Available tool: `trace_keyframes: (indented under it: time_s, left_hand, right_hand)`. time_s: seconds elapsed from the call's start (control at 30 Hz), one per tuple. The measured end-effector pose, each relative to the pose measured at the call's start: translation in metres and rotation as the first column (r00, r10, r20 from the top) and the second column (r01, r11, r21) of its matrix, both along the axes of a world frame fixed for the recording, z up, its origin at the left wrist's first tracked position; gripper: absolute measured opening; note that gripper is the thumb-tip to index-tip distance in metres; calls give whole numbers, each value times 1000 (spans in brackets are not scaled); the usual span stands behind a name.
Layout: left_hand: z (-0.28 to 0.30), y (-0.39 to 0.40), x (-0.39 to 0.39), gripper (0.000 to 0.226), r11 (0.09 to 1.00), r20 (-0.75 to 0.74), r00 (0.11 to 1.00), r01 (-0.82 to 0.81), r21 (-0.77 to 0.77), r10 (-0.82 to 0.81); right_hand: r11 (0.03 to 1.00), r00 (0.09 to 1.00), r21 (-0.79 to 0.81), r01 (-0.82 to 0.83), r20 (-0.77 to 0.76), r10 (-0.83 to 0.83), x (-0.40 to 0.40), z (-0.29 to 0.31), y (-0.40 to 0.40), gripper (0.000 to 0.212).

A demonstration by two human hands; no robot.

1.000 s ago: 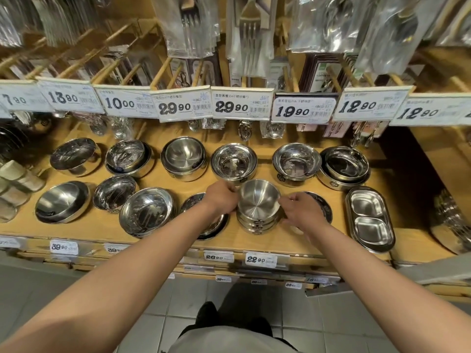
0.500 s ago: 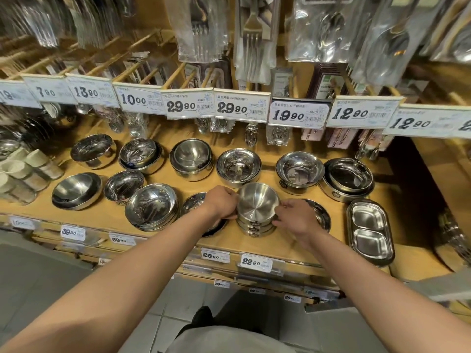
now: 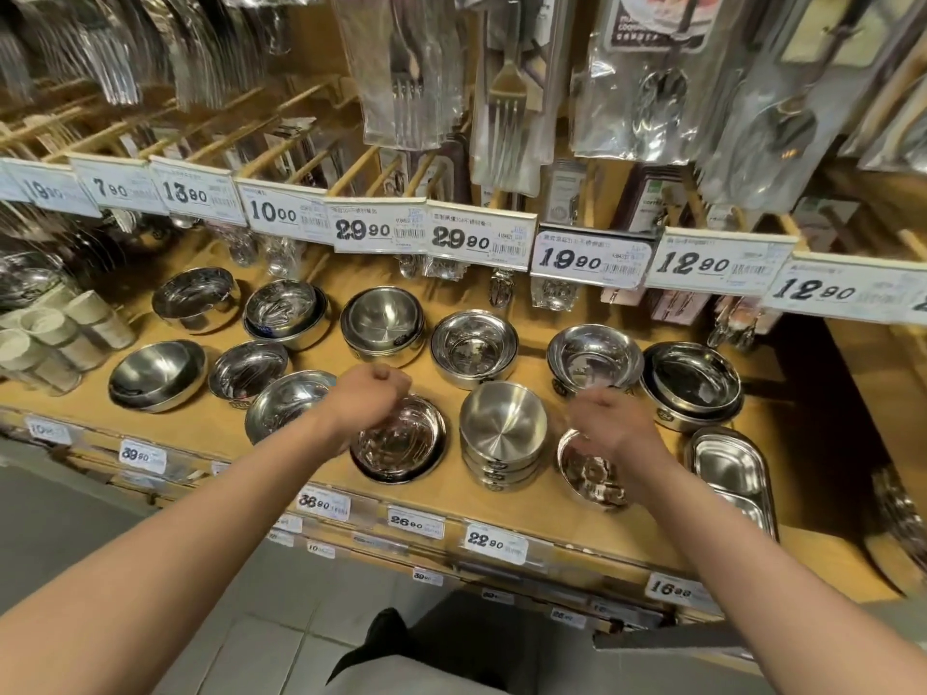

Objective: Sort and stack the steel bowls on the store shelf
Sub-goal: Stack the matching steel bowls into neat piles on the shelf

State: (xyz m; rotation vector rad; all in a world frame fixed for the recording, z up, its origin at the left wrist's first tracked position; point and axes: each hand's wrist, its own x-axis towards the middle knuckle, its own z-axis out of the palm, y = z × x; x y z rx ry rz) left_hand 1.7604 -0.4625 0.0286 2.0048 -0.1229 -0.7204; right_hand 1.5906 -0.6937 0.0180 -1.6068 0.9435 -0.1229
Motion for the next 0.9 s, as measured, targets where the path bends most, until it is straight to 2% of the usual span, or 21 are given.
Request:
trace_keyframes:
  time_s: [0.1,0.2,0.3,0.4,0.5,0.57,0.7,0.83,0.9]
  left_hand:
    - [12,20,14,12,994,11,995,-100,-42,100]
    - [17,32,22,13,985,-27,988,-156,-77,155]
    - [16,39,32,13,980,-68,984,-169,-106,162]
    - [9,45,49,13,984,-46,989,-146,-106,142]
    - [2,50,73,12,983,-18,989,-150,-105,149]
    - [-5,50,92,11,986,-3,989,-147,-80,147]
    - [-15,38,126,4,987,33,987,-159,-8,159]
    - [-26,15,156,5,986,168,984,-76,145,51]
    - [-36,4,169,18,976,202,979,-36,214,-8]
  right_hand:
    - [999,999,-6,40,34,-40,5,13,-5,20]
    - [1000,998,-4,-22,63,23,15,18,-3,29]
    - [995,987,30,-99,128,94,31,25,5,23]
    - [987,976,12,-161,154,157,55,27,13,34]
    - [989,979,33,-146,150,139,85,25,22,38]
    - [992,985,46,-115,133,108,108,21,25,35]
    - [989,995,142,-39,101,25,141,10,28,9]
    - [987,994,148,56,86,-69,145,13,31,18]
    - [988,991,126,87,93,-99,140,21,31,25]
